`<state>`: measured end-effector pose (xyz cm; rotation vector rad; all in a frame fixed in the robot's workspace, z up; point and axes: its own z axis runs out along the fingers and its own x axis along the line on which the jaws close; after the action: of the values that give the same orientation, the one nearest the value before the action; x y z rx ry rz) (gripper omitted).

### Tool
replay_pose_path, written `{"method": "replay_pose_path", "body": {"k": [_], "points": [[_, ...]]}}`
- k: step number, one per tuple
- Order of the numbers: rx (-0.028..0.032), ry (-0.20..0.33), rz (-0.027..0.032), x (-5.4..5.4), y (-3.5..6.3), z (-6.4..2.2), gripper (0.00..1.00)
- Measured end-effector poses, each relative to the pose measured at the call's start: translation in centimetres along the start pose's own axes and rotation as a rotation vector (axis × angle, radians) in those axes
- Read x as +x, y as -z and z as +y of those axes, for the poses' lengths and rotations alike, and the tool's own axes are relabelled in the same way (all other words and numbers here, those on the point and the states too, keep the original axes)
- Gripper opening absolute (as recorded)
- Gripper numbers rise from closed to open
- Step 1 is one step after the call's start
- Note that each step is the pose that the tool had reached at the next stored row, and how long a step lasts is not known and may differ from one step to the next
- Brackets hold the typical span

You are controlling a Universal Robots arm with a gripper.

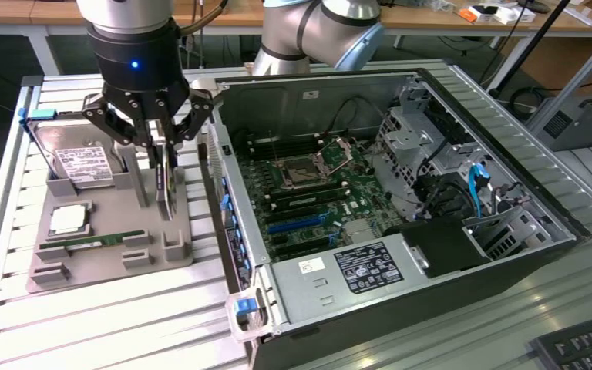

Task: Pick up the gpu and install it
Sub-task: 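Pick up the gpu and move the gpu toward the slot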

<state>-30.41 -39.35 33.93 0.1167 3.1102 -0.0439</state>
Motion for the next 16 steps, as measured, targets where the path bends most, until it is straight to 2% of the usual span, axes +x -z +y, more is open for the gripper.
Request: {"method": "replay_pose_path", "body": {"k": [16], "points": [[0.0,0.0,0.0,-0.02,0.44,-0.07,0.27]]}}
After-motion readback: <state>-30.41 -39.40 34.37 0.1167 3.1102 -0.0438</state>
